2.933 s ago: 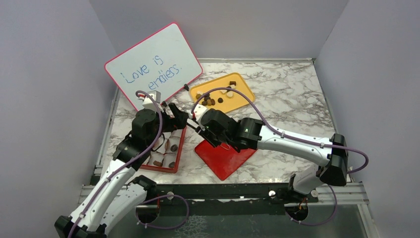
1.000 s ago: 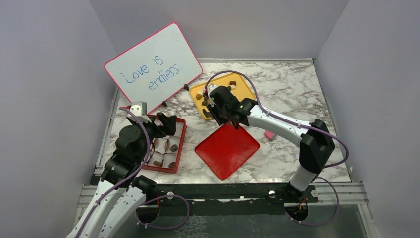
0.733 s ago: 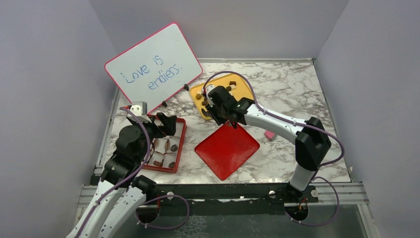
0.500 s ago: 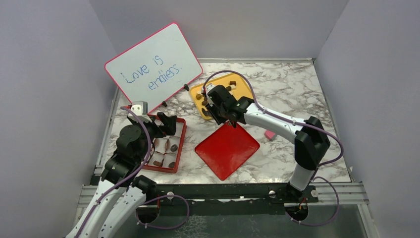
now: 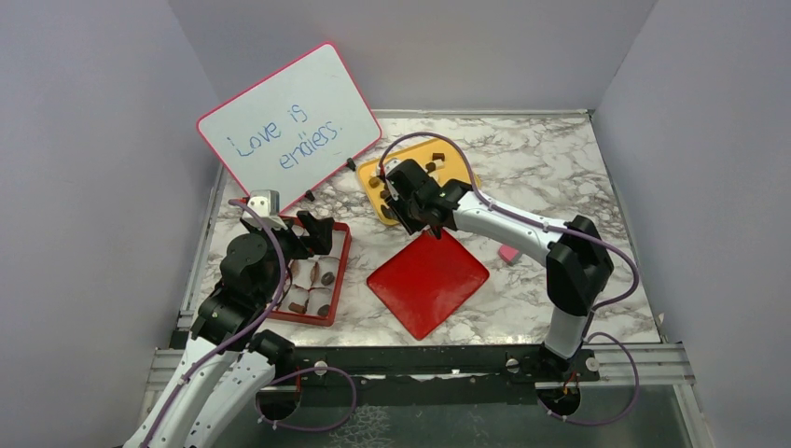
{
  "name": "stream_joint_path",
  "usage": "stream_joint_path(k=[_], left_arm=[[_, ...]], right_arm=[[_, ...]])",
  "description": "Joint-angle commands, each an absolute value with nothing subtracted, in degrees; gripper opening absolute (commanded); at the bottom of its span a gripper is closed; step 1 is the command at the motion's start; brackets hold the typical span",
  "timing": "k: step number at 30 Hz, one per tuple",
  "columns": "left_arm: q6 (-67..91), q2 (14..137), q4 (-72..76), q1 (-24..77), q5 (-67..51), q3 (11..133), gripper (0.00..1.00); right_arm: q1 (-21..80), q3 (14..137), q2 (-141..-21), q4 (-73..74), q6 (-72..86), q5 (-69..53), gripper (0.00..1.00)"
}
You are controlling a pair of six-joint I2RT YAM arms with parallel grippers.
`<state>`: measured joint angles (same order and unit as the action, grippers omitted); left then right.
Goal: Pack the chocolate
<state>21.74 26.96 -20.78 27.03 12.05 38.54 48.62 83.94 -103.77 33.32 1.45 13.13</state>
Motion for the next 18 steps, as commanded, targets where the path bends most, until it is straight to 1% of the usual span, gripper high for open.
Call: stream_joint_path(k=[1, 9, 13, 18], left_arm=[[20.9, 26.5, -20.6, 27.2, 12.9, 38.5, 0.99], [20.8, 26.4, -20.6, 27.2, 13.0, 38.6, 0.99], [20.8, 26.4, -20.6, 27.2, 13.1, 38.6, 0.99], [20.7, 26.2, -20.6, 27.2, 13.3, 38.6, 0.99]], right_arm=[[48.3, 86.0, -105.4, 34.2, 1.2, 12.8, 0.37], [48.3, 87.2, -106.7, 34.8, 1.2, 12.8, 0.37], [48.3, 87.5, -106.8, 35.0, 1.3, 13.2, 0.33], [48.3, 87.6, -106.2, 35.1, 1.6, 14.2, 0.32]])
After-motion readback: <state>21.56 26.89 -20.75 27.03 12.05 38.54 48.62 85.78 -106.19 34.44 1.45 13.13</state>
